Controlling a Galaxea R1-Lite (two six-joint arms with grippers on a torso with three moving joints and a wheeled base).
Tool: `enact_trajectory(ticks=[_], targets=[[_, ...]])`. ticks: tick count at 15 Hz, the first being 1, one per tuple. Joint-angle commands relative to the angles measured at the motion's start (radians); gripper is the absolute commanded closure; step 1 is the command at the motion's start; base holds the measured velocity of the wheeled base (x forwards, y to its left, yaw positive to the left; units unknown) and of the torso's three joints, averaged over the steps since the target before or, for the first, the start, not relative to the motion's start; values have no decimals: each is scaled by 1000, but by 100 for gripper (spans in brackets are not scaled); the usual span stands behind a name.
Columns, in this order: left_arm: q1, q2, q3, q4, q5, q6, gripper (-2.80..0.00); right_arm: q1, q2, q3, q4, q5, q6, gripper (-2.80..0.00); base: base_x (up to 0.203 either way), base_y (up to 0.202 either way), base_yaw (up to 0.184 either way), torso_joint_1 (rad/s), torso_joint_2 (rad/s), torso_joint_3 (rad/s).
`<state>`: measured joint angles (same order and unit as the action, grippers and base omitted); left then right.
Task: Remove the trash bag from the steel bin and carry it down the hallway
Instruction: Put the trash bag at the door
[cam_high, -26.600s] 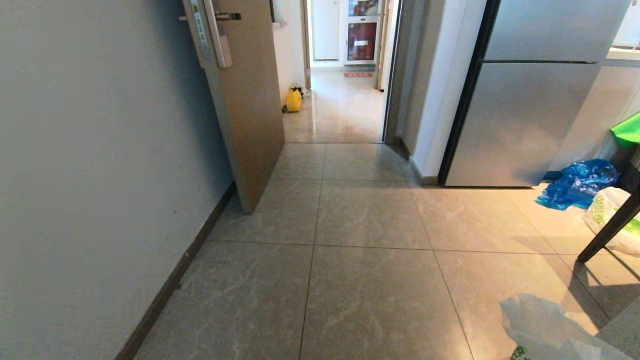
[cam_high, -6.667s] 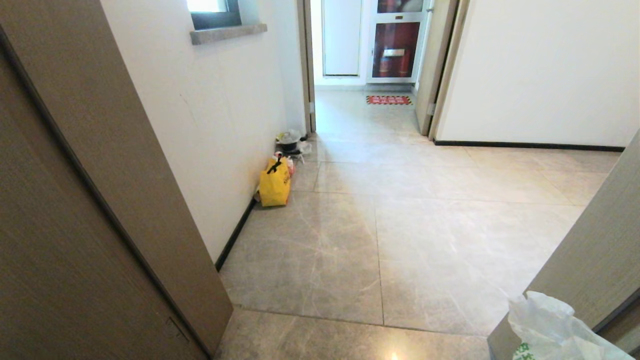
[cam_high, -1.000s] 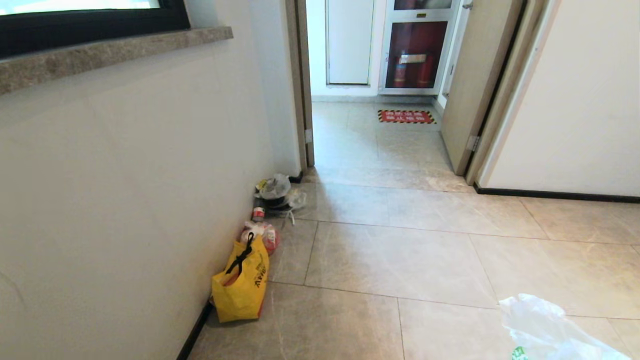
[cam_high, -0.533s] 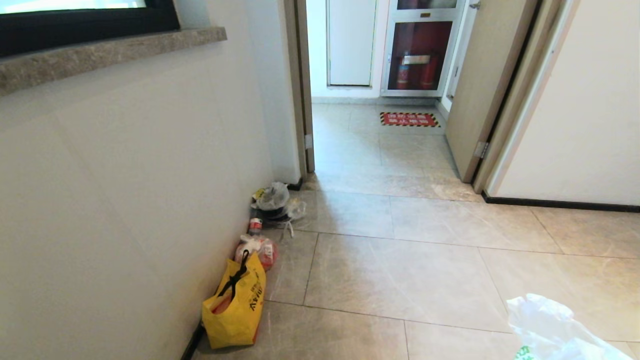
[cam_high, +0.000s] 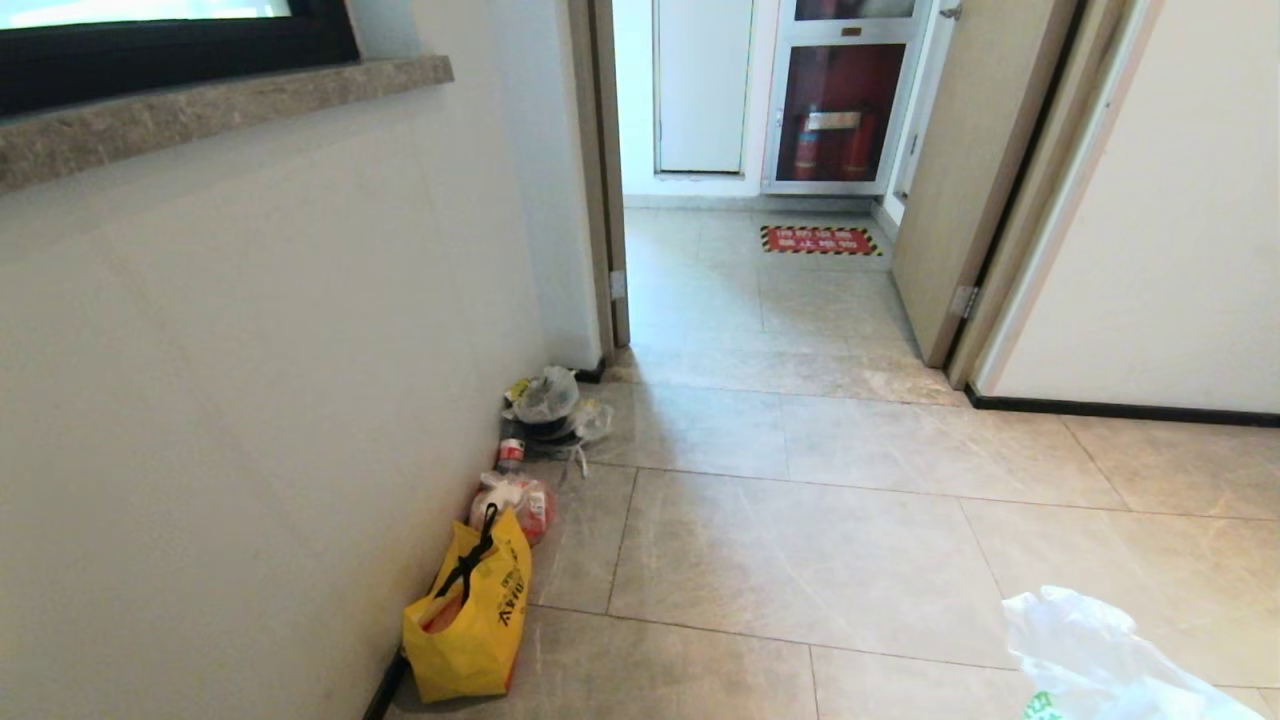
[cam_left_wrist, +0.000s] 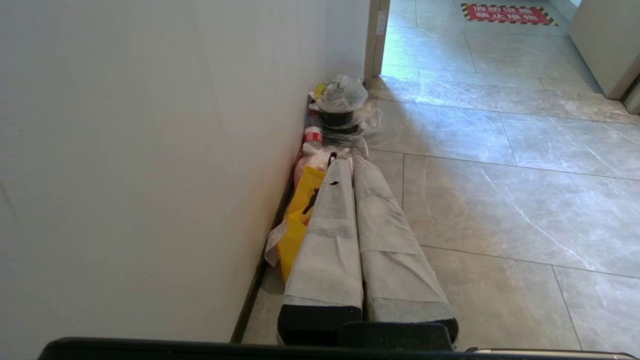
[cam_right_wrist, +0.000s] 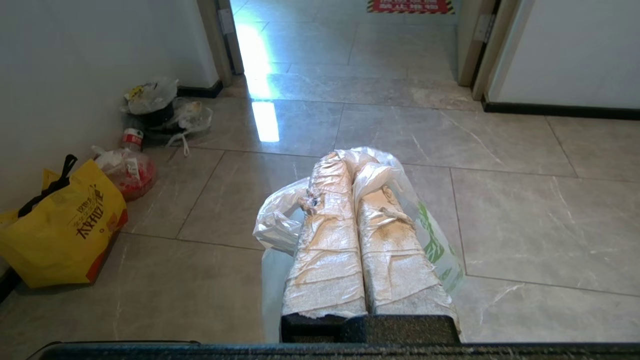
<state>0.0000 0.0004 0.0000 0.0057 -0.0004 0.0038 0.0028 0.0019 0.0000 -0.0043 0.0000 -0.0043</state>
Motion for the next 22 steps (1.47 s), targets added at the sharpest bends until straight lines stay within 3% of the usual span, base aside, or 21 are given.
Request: enact_trajectory(ticks=[1, 11, 22], targets=[[0, 0, 0, 0, 0, 1, 0, 0, 0, 0, 0, 0, -1, 0, 0, 0, 0, 0, 0, 0], [0, 0, 0, 0, 0, -1, 0, 0, 0, 0, 0, 5, -14, 0, 0, 1, -6, 0, 0, 0], [0, 0, 0, 0, 0, -1, 0, 0, 0, 0, 0, 6, -13, 0, -1, 10, -165, 3, 2, 3]])
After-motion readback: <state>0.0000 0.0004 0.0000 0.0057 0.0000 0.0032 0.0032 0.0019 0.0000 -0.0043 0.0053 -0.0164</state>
